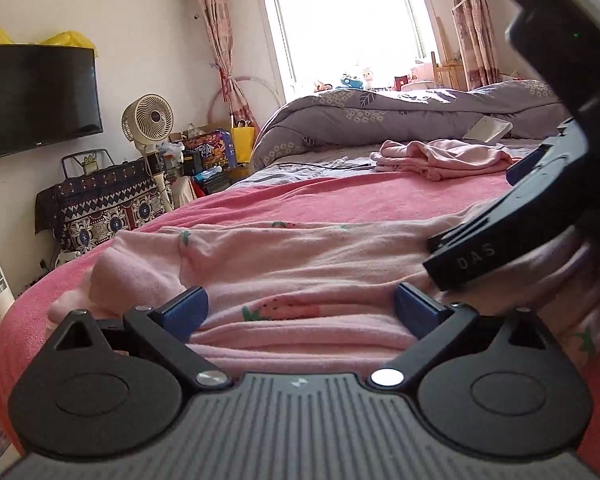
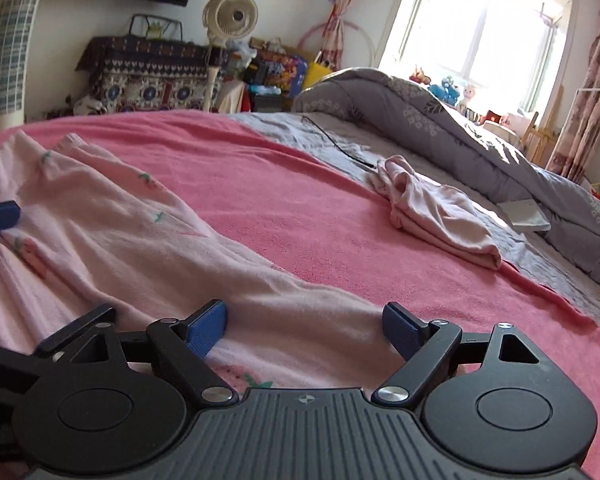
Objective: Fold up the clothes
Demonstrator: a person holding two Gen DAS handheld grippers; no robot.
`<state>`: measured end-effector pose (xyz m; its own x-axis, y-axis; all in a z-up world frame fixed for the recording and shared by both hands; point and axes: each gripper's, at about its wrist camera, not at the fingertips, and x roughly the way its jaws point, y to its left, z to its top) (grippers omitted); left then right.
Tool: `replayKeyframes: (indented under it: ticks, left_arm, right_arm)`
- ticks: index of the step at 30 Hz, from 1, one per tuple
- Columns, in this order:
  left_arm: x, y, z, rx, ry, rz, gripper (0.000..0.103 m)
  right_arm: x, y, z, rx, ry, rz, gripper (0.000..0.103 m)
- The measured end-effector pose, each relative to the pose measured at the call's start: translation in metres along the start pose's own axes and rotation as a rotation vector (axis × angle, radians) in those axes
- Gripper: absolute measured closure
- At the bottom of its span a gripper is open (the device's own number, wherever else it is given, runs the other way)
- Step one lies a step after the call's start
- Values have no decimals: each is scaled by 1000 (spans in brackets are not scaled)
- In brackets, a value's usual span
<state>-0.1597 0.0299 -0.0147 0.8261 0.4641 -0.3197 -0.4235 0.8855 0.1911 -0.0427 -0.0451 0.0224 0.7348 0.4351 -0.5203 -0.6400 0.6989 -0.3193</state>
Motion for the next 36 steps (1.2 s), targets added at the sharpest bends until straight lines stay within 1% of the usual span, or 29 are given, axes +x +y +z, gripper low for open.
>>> replayKeyframes:
  ticks: [1, 2, 4, 5, 7, 11, 12, 14, 16, 17, 19, 21, 23, 24, 26, 28, 29, 30, 32, 34, 36]
  left_arm:
    - [-1, 2, -1, -3, -2, -10, 2]
    - [-4, 4, -1, 0, -5, -22, 2]
    - [-8, 9, -2, 5, -8, -50, 2]
    - [-10, 12, -3, 7, -8, -65, 2]
    - [-15, 16, -4, 9, -11, -85, 2]
    - [-22, 21, -7, 12, -19, -103, 2]
    - [-22, 20, -6, 14, -18, -102, 2]
    - [-25, 21, -3, 20, -14, -103, 2]
    - [-28, 22, 4, 34, -6, -104, 2]
    - [-29, 20, 8, 55, -1, -104, 2]
    - [-31, 16, 18, 98, 4, -103, 2]
    - [-34, 7, 27, 126, -24, -103, 2]
    - [-36, -3, 36, 129, -40, -138, 2]
    - [-35, -7, 40, 119, -36, -157, 2]
    - [-28, -17, 44, 111, 0, -177, 2]
    - [-16, -27, 42, 127, 65, -159, 1]
    - [-10, -32, 39, 141, 98, -142, 0]
    - [-5, -35, 35, 144, 118, -134, 0]
    - [-1, -35, 32, 114, 132, -130, 0]
    - [1, -32, 33, 87, 158, -132, 0]
    - [1, -33, 32, 90, 160, -129, 0]
  right_arm:
    - [9, -3, 4, 21, 20, 6, 1]
    - [17, -7, 9, 46, 42, 16, 1]
    - [25, -21, 11, 134, 86, 58, 1]
    - [24, -28, 8, 168, 94, 73, 1]
    - [13, -42, -4, 192, 81, 53, 1]
    - [-19, -67, -40, 178, 60, -43, 0]
    - [-27, -74, -51, 192, 50, -44, 0]
    - [-50, -95, -81, 271, 27, -19, 0]
    - [-67, -114, -100, 341, 17, 10, 0]
    - [-79, -121, -107, 369, -3, 4, 1]
    - [-104, -127, -112, 386, -83, 8, 1]
    - [-121, -119, -109, 340, -168, 30, 1]
    - [-121, -105, -106, 264, -173, 35, 0]
    - [-115, -96, -106, 226, -131, 25, 0]
    - [-104, -86, -122, 225, -93, 13, 1]
    - [-104, -97, -136, 375, -91, 63, 1]
    - [-105, -103, -141, 420, -84, 92, 1]
    - [-109, -105, -144, 405, -84, 97, 1]
    - [-117, -100, -146, 330, -75, 81, 1]
    - [-124, -97, -146, 281, -39, 79, 1]
    - [-133, -97, -142, 249, -50, 69, 1]
